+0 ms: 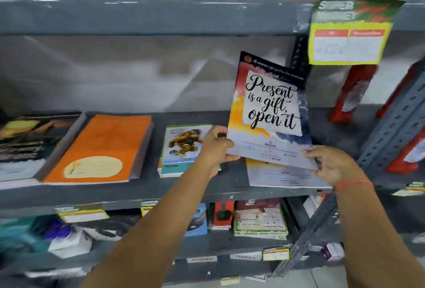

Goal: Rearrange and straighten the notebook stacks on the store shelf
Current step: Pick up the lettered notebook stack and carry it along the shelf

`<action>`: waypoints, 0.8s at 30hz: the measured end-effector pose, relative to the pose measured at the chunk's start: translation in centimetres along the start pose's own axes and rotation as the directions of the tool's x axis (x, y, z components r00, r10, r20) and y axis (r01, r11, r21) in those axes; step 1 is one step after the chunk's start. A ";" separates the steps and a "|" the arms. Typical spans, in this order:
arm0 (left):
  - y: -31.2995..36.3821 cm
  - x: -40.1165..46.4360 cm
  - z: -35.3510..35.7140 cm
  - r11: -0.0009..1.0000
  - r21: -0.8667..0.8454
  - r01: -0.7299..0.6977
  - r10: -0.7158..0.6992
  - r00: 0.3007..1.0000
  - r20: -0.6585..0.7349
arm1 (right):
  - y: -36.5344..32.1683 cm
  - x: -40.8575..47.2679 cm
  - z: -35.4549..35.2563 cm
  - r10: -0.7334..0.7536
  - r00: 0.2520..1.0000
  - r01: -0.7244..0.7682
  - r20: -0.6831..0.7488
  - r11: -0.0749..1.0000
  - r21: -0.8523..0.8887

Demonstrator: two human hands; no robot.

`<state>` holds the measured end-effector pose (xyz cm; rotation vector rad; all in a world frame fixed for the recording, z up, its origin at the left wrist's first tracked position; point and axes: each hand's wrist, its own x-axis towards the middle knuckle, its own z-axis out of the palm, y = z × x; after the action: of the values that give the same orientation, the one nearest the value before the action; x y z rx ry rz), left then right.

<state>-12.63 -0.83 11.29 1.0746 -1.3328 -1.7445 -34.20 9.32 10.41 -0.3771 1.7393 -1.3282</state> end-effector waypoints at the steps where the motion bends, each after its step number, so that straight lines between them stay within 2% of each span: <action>1: 0.7 -0.4 -1.3 1.000 -0.009 -0.003 0.003 1.000 -0.020 | -0.6 -0.9 1.3 -0.018 0.999 0.018 0.028 1.000 0.021; 6: 3.6 -3.1 -11.8 1.000 0.003 0.004 -0.003 0.985 -0.170 | -1.8 -3.5 11.8 -0.097 0.979 0.099 0.177 0.995 0.001; 10: 5.1 -5.7 -23.6 0.999 0.033 0.043 -0.030 0.945 -0.325 | -1.2 -6.1 23.7 -0.189 0.945 0.215 0.267 0.974 -0.072; 14: 5.4 -8.3 -36.3 0.996 0.050 0.072 -0.047 0.918 -0.393 | 0.3 -9.0 36.0 -0.246 0.898 0.327 0.366 0.928 -0.178; 17: 5.1 -10.1 -45.6 0.984 0.127 0.128 -0.050 0.869 -0.492 | 2.2 -11.3 45.5 -0.290 0.863 0.444 0.413 0.826 -0.347; 21: 4.5 -11.1 -53.7 0.959 0.203 0.198 -0.043 0.809 -0.587 | 4.9 -12.7 54.2 -0.245 0.865 0.459 0.438 0.739 -0.493; 24: 4.0 -10.4 -57.4 0.933 0.278 0.230 -0.028 0.815 -0.579 | 6.7 -12.9 58.2 -0.258 0.868 0.484 0.425 0.630 -0.607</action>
<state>43.86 -15.93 9.66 1.7546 -1.2004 -1.1441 20.58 -15.16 8.64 -1.3829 1.9009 -0.7384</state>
